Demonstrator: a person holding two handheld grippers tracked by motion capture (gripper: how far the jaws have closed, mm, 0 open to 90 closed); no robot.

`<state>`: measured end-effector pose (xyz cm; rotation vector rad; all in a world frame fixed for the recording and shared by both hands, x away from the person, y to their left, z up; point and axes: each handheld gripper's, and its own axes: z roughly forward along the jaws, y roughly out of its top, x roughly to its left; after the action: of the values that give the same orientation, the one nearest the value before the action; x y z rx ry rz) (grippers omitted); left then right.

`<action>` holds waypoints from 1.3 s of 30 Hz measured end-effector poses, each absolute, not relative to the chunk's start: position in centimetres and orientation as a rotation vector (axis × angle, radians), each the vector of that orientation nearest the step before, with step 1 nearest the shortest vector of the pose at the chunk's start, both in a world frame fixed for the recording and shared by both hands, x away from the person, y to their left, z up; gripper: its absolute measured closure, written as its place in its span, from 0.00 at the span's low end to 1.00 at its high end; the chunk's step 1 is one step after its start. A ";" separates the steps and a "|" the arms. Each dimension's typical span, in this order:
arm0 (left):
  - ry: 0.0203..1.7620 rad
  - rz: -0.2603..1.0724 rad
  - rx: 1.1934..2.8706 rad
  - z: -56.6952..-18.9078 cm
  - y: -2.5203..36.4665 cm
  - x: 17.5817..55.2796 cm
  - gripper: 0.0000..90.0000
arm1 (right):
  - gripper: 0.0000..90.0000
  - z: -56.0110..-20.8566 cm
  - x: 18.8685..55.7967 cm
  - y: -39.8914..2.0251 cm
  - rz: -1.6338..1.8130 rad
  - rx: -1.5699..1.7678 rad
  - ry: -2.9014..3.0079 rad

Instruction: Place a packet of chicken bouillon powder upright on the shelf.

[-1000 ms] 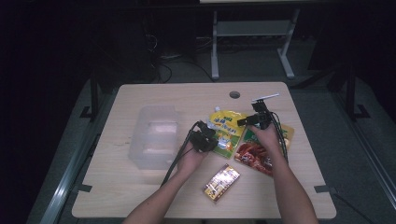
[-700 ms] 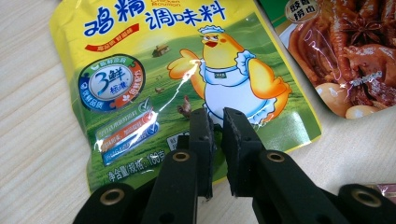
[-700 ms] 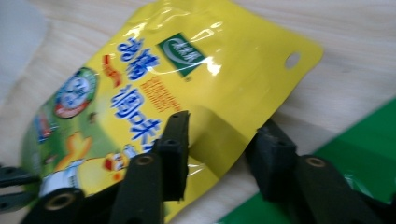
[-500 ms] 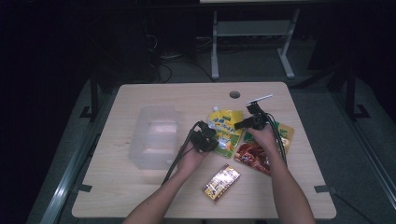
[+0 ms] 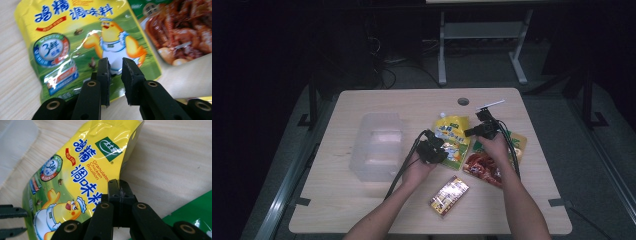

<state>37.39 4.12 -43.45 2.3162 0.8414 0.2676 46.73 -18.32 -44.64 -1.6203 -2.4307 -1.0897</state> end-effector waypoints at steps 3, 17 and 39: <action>0.825 0.264 2.308 -43.2 4.0 37.0 0.81 | 1.00 -43.6 46.2 -18.2 -1.146 -1.603 -2.452; 0.728 0.216 2.258 -41.1 4.5 34.1 0.69 | 1.00 -39.0 43.9 -17.3 -1.310 -1.497 -2.508; 0.618 0.215 2.223 -40.7 6.6 29.3 0.58 | 1.00 -33.2 39.6 -14.6 -1.480 -1.238 -2.676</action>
<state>29.34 6.55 -40.67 2.2231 0.6183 0.2155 39.59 -14.61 -33.23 -1.2384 -2.6760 -1.4796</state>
